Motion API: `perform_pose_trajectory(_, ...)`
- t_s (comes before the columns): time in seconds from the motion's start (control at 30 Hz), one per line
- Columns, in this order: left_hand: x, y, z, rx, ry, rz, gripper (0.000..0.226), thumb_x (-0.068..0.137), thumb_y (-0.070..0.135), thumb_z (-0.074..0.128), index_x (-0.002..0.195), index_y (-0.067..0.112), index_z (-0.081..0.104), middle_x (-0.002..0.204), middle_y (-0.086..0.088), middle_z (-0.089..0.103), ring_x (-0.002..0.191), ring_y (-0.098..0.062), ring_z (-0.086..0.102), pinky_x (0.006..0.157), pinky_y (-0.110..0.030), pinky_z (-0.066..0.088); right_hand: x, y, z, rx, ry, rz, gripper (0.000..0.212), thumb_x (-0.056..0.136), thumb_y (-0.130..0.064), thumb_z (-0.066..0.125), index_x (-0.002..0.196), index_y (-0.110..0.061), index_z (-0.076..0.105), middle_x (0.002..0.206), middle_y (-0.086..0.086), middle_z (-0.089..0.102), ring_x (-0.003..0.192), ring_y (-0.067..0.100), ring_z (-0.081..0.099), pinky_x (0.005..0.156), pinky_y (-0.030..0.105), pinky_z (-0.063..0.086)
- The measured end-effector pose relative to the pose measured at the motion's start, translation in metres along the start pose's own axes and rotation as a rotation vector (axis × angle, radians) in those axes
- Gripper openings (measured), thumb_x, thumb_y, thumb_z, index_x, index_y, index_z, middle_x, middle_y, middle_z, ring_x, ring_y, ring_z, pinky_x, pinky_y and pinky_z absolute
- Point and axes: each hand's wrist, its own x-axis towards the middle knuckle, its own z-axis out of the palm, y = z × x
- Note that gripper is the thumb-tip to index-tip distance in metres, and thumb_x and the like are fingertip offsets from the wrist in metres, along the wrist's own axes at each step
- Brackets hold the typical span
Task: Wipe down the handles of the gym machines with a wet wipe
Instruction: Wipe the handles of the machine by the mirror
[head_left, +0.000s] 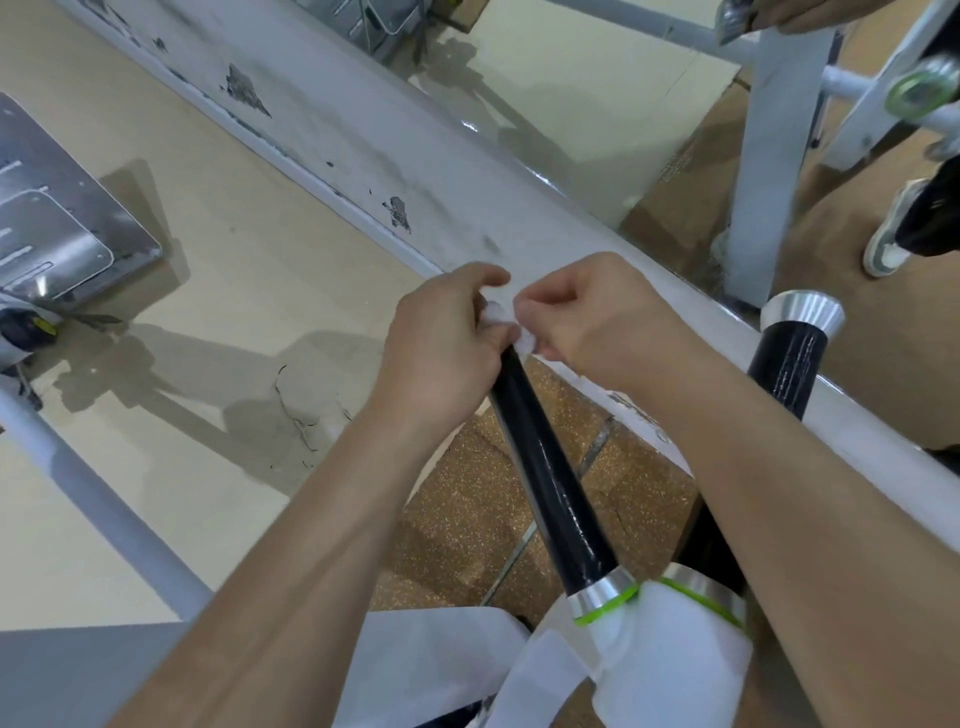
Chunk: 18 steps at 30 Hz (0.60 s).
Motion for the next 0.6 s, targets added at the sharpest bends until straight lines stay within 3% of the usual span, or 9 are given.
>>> perform_pose_trajectory(0.1,0.002,-0.002,-0.007,-0.104,-0.031,0.031,0.04,0.081,0.008,0.069,0.115,0.026,0.062,0.082,0.009,0.067,0.075,-0.003,0.062,0.073,-0.013,0.049,0.004,0.005,0.007,0.243,0.005,0.095,0.013,0.077,-0.027,0.076,0.082,-0.015,0.073,0.074,0.012,0.073,0.072,0.026,0.071,0.077,0.041,0.058)
perform_pose_trajectory(0.17,0.002,-0.003,-0.007,-0.129,-0.067,0.055,0.044,0.082,0.0,0.063,0.116,0.027,0.062,0.088,0.01,0.069,0.079,0.0,0.064,0.078,-0.014,0.051,0.009,0.009,0.012,0.354,0.056,0.133,0.01,0.074,-0.015,0.078,0.08,-0.01,0.072,0.077,0.016,0.073,0.071,0.028,0.072,0.075,0.044,0.059)
perform_pose_trajectory(0.3,-0.003,-0.011,-0.004,-0.052,0.024,0.115,0.038,0.089,0.004,0.055,0.118,0.026,0.064,0.108,0.006,0.064,0.091,-0.008,0.061,0.085,-0.024,0.05,0.022,0.005,0.019,0.348,0.13,0.159,0.016,0.074,0.002,0.071,0.07,-0.012,0.07,0.067,0.004,0.063,0.07,0.024,0.067,0.069,0.037,0.061)
perform_pose_trajectory(0.4,-0.014,-0.022,0.0,-0.021,0.071,0.124,0.034,0.088,0.001,0.053,0.107,0.023,0.071,0.106,0.009,0.057,0.094,-0.012,0.061,0.084,-0.026,0.05,0.02,0.001,0.016,0.367,0.045,0.216,0.003,0.076,-0.007,0.075,0.078,-0.007,0.073,0.077,0.01,0.069,0.078,0.023,0.07,0.074,0.035,0.06)
perform_pose_trajectory(0.5,-0.022,-0.026,0.003,-0.02,0.065,0.144,0.044,0.084,-0.006,0.048,0.112,0.019,0.07,0.115,0.005,0.057,0.102,-0.015,0.06,0.089,-0.028,0.049,0.013,0.004,0.009,0.463,-0.064,0.283,0.026,0.075,-0.02,0.079,0.091,-0.002,0.072,0.086,0.014,0.071,0.071,0.02,0.07,0.073,0.032,0.06)
perform_pose_trajectory(0.6,-0.023,-0.022,0.004,0.002,0.069,0.12,0.04,0.087,0.0,0.049,0.112,0.023,0.07,0.118,0.006,0.057,0.101,-0.006,0.055,0.088,-0.024,0.047,0.014,0.002,0.006,0.393,-0.087,0.282,0.01,0.076,-0.01,0.077,0.084,-0.005,0.072,0.081,0.015,0.069,0.067,0.019,0.067,0.071,0.031,0.06)
